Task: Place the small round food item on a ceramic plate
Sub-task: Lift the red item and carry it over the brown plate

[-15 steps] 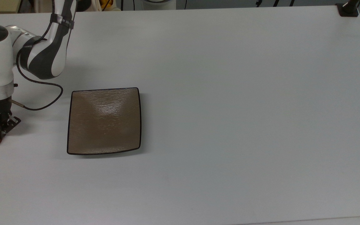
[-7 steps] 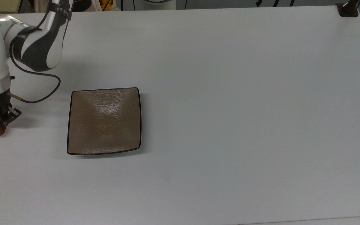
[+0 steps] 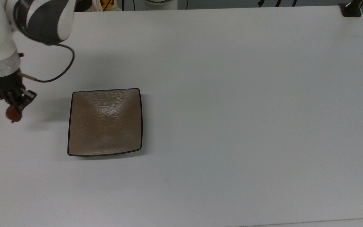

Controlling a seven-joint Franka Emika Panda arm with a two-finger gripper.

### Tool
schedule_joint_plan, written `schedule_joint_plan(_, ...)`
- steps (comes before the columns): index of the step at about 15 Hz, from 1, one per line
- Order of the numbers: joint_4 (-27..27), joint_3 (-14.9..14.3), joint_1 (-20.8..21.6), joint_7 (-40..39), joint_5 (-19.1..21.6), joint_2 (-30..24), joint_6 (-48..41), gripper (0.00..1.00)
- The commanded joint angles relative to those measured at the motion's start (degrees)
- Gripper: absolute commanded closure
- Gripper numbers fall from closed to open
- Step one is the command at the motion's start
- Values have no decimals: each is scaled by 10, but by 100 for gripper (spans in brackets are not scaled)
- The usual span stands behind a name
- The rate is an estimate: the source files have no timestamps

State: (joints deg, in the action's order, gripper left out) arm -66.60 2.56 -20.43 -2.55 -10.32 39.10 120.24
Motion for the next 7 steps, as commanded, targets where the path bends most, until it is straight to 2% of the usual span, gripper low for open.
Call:
schedule_joint_plan(1,-85,-4,55,16,-2,-94,-50,86)
schedule_joint_plan(4,-116,-6,85,18,20,-123,-74,86)
schedule_joint_plan(7,-138,-3,96,19,22,-126,-70,80)
